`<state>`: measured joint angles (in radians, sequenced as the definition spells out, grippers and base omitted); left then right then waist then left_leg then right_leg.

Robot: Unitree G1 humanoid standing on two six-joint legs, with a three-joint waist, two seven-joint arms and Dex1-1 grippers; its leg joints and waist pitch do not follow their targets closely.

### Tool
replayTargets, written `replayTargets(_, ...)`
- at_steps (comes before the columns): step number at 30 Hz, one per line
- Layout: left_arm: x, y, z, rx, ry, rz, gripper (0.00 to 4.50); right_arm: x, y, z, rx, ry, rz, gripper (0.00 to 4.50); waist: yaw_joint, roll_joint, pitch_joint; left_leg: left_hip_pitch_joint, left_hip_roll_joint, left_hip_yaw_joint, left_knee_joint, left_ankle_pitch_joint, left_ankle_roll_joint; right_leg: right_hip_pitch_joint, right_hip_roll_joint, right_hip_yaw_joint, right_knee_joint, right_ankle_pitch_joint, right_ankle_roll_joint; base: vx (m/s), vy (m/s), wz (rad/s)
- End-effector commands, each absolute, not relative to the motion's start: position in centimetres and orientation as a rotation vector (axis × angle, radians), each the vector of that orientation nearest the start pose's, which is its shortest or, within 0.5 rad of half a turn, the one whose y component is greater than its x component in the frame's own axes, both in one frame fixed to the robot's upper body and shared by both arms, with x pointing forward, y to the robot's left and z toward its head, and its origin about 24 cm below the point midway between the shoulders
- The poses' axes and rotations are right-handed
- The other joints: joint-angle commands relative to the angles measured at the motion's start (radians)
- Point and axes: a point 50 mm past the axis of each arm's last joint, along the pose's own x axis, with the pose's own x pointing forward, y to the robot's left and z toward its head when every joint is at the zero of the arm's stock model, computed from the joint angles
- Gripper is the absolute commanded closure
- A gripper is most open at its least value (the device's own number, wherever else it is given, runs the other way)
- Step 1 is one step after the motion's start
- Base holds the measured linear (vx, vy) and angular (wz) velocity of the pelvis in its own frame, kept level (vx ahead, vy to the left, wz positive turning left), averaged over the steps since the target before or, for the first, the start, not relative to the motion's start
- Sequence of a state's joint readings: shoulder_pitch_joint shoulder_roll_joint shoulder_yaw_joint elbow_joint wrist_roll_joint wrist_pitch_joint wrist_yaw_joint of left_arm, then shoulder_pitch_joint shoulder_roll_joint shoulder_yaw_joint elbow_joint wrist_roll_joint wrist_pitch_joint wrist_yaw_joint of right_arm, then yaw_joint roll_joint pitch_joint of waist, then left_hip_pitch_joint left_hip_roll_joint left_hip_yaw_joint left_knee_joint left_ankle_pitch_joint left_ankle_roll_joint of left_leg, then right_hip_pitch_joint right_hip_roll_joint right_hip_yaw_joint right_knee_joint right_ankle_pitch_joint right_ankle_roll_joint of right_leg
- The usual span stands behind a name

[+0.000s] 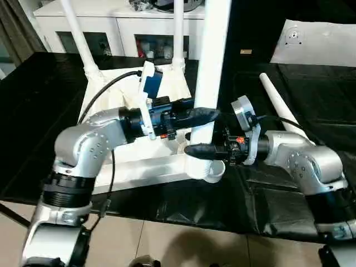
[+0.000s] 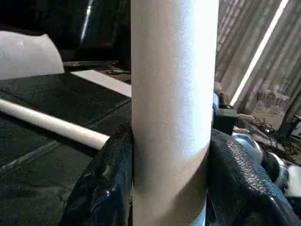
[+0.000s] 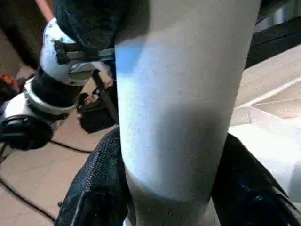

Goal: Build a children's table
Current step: Pick table leg

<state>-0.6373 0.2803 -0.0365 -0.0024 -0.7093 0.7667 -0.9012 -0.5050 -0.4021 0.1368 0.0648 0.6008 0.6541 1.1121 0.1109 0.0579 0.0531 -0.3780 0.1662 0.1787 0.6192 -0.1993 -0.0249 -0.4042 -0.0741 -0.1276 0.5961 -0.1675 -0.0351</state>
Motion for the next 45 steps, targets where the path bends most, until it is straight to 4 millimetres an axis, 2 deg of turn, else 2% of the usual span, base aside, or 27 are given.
replayTargets(1,30.4,9.2,18.2,-0.309,0.050,-1.307,1.91,29.4,-11.5,12.5,0.180,0.219,1.334,2.57,-0.001,-0.017,-0.079,0.010,0.064,-0.028,-0.063,-0.073,0.054,0.062,-0.087,0.067,-0.073,-0.291,-0.107,0.000,0.000,0.00)
replayTargets(5,30.4,9.4,17.5,-0.249,0.041,-1.237,1.80,29.7,-11.1,12.4,0.165,0.180,1.257,2.57,-0.004,-0.018,-0.076,0.010,0.064,-0.028,-0.066,-0.086,0.044,0.062,-0.087,0.067,-0.077,-0.314,-0.096,0.000,0.000,0.00)
replayTargets(7,30.3,9.4,17.5,-0.239,0.033,-1.220,1.52,29.8,-11.1,12.4,0.165,0.176,1.246,2.57,-0.005,-0.016,-0.077,0.011,0.064,-0.028,-0.065,-0.087,0.041,0.062,-0.087,0.067,-0.077,-0.315,-0.090,0.000,0.000,0.00)
replayTargets(8,30.5,9.4,17.3,-0.215,0.007,-1.144,1.46,29.8,-10.9,12.4,0.145,0.162,1.226,2.57,-0.006,-0.017,-0.077,0.010,0.063,-0.028,-0.065,-0.086,0.043,0.062,-0.086,0.067,-0.077,-0.307,-0.090,0.000,0.000,0.00)
replayTargets(12,30.3,9.2,17.1,-0.167,-0.046,-1.058,1.45,29.9,-10.5,12.1,0.121,0.152,1.193,2.57,-0.008,-0.018,-0.077,0.008,0.065,-0.029,-0.066,-0.088,0.046,0.063,-0.087,0.067,-0.076,-0.303,-0.089,0.000,0.000,0.00)
replayTargets(14,30.0,8.9,16.9,-0.173,-0.059,-1.031,1.79,29.9,-10.3,12.0,0.114,0.149,1.183,2.57,-0.009,-0.019,-0.076,0.008,0.066,-0.029,-0.067,-0.094,0.046,0.062,-0.087,0.067,-0.077,-0.306,-0.088,0.000,0.000,0.00)
replayTargets(17,29.9,8.5,16.6,-0.186,-0.073,-0.987,1.86,29.9,-10.1,11.9,0.104,0.148,1.181,2.57,-0.010,-0.021,-0.076,0.008,0.064,-0.028,-0.065,-0.094,0.049,0.063,-0.087,0.067,-0.080,-0.314,-0.086,0.000,0.000,0.00)
replayTargets(20,29.9,8.0,16.3,-0.172,-0.074,-0.965,2.23,29.9,-9.9,11.8,0.102,0.144,1.177,2.57,-0.013,-0.020,-0.074,0.007,0.064,-0.029,-0.066,-0.103,0.053,0.061,-0.086,0.067,-0.082,-0.326,-0.078,0.000,0.000,0.00)
replayTargets(23,29.9,7.9,16.2,-0.171,-0.082,-0.936,2.25,29.9,-9.9,11.8,0.098,0.140,1.173,2.57,-0.016,-0.022,-0.075,0.005,0.064,-0.030,-0.066,-0.100,0.053,0.063,-0.086,0.066,-0.080,-0.316,-0.077,0.000,0.000,0.00)
replayTargets(25,29.9,7.9,16.2,-0.181,-0.084,-0.928,2.54,29.9,-9.9,11.8,0.096,0.139,1.170,2.57,-0.017,-0.020,-0.076,0.005,0.063,-0.030,-0.065,-0.097,0.056,0.063,-0.086,0.066,-0.079,-0.309,-0.081,0.000,0.000,0.00)
replayTargets(32,30.1,8.2,16.0,-0.210,-0.073,-0.886,2.59,30.0,-10.0,11.8,0.086,0.139,1.160,2.57,-0.021,-0.021,-0.074,0.007,0.063,-0.029,-0.065,-0.110,0.058,0.061,-0.084,0.066,-0.083,-0.327,-0.081,0.000,0.000,0.00)
replayTargets(41,30.7,8.7,16.1,-0.235,-0.050,-0.816,2.60,30.4,-10.1,11.7,0.069,0.145,1.111,2.57,-0.022,-0.020,-0.075,0.006,0.062,-0.029,-0.064,-0.101,0.060,0.062,-0.084,0.066,-0.080,-0.300,-0.093,0.000,0.000,0.00)
replayTargets(42,31.1,9.0,16.2,-0.249,-0.038,-0.796,2.60,30.7,-10.2,11.8,0.091,0.152,1.099,2.22,-0.020,-0.013,-0.075,0.007,0.062,-0.030,-0.064,-0.106,0.059,0.062,-0.085,0.066,-0.080,-0.306,-0.092,0.000,0.000,0.00)
replayTargets(43,31.4,9.1,16.3,-0.258,-0.032,-0.787,2.60,30.8,-10.3,11.9,0.104,0.155,1.092,2.01,-0.023,-0.018,-0.074,0.007,0.061,-0.029,-0.064,-0.110,0.058,0.062,-0.083,0.064,-0.083,-0.311,-0.089,0.000,0.000,0.00)
replayTargets(45,31.5,9.2,16.4,-0.263,-0.028,-0.782,2.60,30.9,-10.4,11.9,0.111,0.156,1.087,1.85,-0.023,-0.017,-0.075,0.007,0.060,-0.029,-0.064,-0.110,0.055,0.062,-0.081,0.063,-0.082,-0.306,-0.088,0.000,0.000,0.00)
